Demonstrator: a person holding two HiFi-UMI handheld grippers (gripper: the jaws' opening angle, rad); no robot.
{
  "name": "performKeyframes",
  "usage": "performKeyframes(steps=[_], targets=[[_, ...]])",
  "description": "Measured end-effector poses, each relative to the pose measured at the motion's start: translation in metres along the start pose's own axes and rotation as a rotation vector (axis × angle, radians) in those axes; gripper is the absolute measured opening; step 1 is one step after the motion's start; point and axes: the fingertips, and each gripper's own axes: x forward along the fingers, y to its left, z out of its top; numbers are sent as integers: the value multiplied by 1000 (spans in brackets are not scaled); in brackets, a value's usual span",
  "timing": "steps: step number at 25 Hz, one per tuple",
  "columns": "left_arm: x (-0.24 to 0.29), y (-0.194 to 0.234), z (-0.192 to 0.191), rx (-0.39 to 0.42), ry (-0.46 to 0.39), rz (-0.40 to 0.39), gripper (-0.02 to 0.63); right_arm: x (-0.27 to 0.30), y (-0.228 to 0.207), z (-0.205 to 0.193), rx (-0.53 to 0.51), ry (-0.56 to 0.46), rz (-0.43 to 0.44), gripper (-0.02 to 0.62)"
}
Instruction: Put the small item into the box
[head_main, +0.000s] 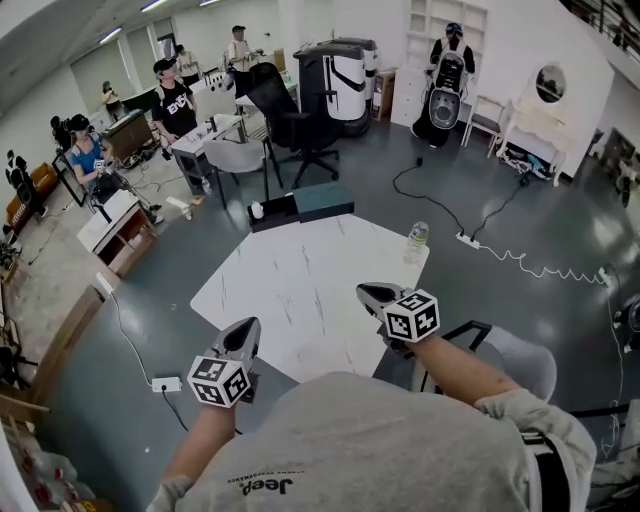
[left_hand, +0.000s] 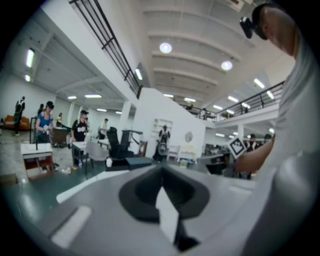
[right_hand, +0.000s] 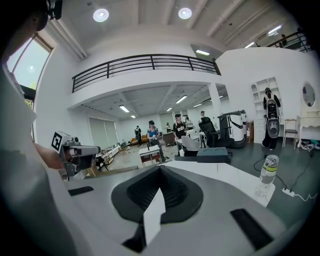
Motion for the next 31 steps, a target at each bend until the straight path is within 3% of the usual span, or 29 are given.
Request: performKeyframes(steps=[5, 31], targets=[[-5, 13, 4, -19, -22, 5, 5, 0, -1, -1, 40, 1, 10, 8], [7, 12, 7, -53, -49, 7, 5, 11, 1, 3, -24, 25, 54, 6]])
